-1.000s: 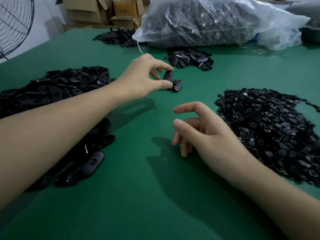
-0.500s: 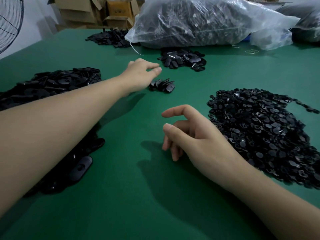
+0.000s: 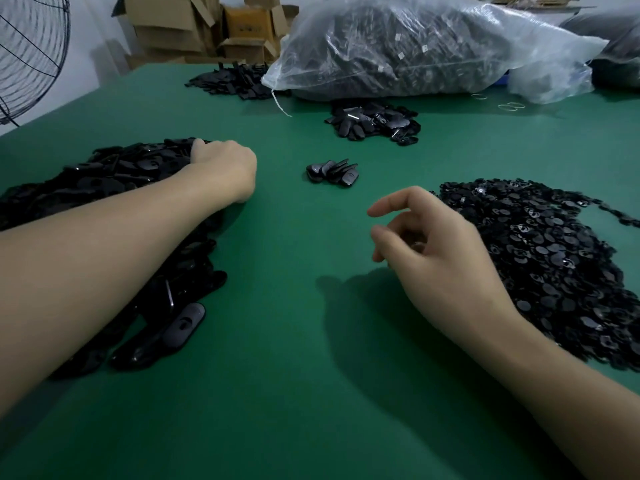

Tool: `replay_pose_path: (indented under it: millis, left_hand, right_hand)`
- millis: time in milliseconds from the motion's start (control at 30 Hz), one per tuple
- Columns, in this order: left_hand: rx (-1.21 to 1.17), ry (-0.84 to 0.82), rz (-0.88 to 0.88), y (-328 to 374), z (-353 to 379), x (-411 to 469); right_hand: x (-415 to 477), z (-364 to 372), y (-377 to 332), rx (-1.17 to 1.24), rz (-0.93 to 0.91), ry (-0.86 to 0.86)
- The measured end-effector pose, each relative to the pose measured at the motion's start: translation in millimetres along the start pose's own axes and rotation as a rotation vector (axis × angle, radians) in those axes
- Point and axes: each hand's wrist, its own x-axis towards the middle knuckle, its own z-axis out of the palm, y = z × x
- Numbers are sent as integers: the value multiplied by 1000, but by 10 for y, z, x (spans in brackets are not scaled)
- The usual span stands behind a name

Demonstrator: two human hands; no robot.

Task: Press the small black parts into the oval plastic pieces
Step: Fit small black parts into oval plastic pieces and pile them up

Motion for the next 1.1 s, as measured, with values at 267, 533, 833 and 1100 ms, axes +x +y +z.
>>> replay_pose_path:
  millis: [267, 533, 833, 1100]
  left_hand:
    - [-163, 227, 91, -146, 83, -28]
    - [-907, 226, 453, 13, -177, -584]
    - [-1477, -140, 467, 98, -43, -1474]
    - [-1234, -83, 547, 66, 37, -1709]
  right_hand:
    - [93, -187, 52, -793, 0, 41]
    - [99, -241, 25, -1064, 76, -23]
    - [125, -287, 30, -938, 36, -19]
    - [96, -160, 7, -665, -189, -56]
